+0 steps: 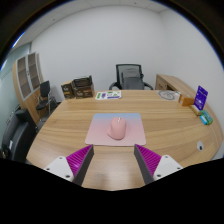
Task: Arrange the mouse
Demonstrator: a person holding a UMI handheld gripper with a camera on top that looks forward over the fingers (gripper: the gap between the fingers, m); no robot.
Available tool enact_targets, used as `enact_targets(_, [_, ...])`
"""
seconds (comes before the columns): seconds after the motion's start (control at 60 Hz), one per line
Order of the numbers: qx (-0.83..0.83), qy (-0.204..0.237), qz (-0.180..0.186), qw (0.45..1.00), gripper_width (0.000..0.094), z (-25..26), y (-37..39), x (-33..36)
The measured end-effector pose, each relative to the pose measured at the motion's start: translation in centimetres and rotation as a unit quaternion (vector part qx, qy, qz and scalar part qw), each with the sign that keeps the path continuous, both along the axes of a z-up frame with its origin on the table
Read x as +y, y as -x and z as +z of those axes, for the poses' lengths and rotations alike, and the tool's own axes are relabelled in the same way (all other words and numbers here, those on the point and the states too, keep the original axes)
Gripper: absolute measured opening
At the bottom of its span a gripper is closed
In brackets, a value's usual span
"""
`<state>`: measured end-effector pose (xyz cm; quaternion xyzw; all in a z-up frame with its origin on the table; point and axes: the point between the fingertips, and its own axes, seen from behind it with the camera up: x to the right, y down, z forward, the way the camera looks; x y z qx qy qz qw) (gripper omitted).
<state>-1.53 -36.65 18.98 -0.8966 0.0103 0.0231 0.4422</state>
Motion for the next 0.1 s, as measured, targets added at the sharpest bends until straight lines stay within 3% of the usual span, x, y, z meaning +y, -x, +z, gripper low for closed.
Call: enact_targets(0.1, [0.028, -0.010, 0.032, 0.999, 0.0838, 1.8, 0.3, -4.3])
